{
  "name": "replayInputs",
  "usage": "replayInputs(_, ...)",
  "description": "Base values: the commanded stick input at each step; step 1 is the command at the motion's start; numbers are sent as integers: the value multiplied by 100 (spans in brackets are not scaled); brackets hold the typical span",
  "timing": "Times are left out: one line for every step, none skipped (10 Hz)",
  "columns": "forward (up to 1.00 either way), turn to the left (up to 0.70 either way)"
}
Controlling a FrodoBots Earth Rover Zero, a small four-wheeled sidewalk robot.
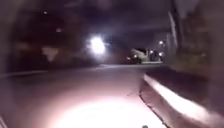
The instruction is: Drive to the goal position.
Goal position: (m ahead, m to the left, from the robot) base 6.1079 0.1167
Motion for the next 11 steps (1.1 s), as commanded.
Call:
replayInputs(70,-35)
replayInputs(70,-26)
replayInputs(70,-14)
replayInputs(70,-4)
replayInputs(70,0)
replayInputs(70,0)
replayInputs(70,0)
replayInputs(70,0)
replayInputs(70,0)
replayInputs(70,0)
replayInputs(70,0)
